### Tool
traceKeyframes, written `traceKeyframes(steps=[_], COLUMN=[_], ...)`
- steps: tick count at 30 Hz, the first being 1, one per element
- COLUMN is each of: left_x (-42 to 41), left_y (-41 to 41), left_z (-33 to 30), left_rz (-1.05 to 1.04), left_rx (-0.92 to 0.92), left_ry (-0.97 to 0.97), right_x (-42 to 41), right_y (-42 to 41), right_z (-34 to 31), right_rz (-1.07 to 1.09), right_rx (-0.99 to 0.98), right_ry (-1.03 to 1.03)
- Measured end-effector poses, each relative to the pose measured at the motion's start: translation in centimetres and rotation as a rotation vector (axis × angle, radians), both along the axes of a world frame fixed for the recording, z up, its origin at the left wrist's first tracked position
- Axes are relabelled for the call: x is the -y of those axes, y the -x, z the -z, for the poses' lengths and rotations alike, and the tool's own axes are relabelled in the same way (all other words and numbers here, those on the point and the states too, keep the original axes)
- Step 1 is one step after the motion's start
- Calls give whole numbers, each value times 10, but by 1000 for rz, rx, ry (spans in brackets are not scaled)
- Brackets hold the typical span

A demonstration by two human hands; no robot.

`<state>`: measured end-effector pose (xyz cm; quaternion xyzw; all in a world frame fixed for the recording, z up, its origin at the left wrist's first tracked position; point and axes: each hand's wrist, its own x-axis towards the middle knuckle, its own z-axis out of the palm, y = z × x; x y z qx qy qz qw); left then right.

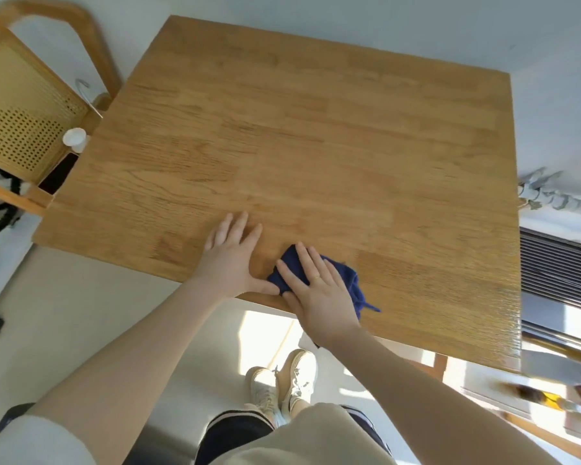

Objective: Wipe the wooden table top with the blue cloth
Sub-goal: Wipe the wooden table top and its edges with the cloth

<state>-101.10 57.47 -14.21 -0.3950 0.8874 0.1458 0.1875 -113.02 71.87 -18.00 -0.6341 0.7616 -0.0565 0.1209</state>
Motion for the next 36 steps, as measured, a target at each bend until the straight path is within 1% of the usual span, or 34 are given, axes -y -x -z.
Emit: traceKeyframes(steps=[3, 5, 7, 10, 12, 13, 15, 17, 20, 22, 25, 27, 29, 31, 33, 36], left_x=[14, 20, 26, 30, 35, 39, 48, 55, 57, 57, 58, 59, 59, 58, 63, 80], left_y=[-10, -16, -23, -36, -42, -43, -40, -38, -39, -40, -43, -45, -48, -50, -55, -69], left_z=[-3, -7, -11, -11, -6, -5, -2, -2, -1, 0, 1, 3, 6, 7, 6, 0], left_rz=[32, -22, -126, -296, -317, -291, -215, -166, -167, -160, -108, -88, -71, -46, -6, 135], left_rx=[49, 22, 24, 124, 172, 182, 192, 201, 167, 150, 160, 147, 120, 86, 73, 94], left_ry=[15, 51, 85, 123, 132, 137, 146, 128, 82, 66, 110, 138, 146, 142, 95, 29], right_x=[14, 40, 71, 99, 93, 81, 49, 29, 46, 79, 128, 136, 118, 84, 57, 58], right_y=[15, 28, 38, 33, 24, 17, 1, -7, 3, 13, 18, 10, -6, -32, -54, -52], right_z=[0, -2, -6, -9, -6, -3, 1, 0, -4, -2, -3, -2, 0, -2, -3, -3], right_rz=[-99, -132, -90, -12, 12, -6, -82, -140, -206, -155, 91, 160, 143, 73, 27, 15], right_rx=[-50, -14, 14, -65, -20, 7, -4, 5, 14, 20, 17, 21, 20, -12, -10, 8], right_ry=[-1, -9, -69, -90, -59, -32, 2, -16, -22, -25, -19, -9, 12, 37, 12, -17])
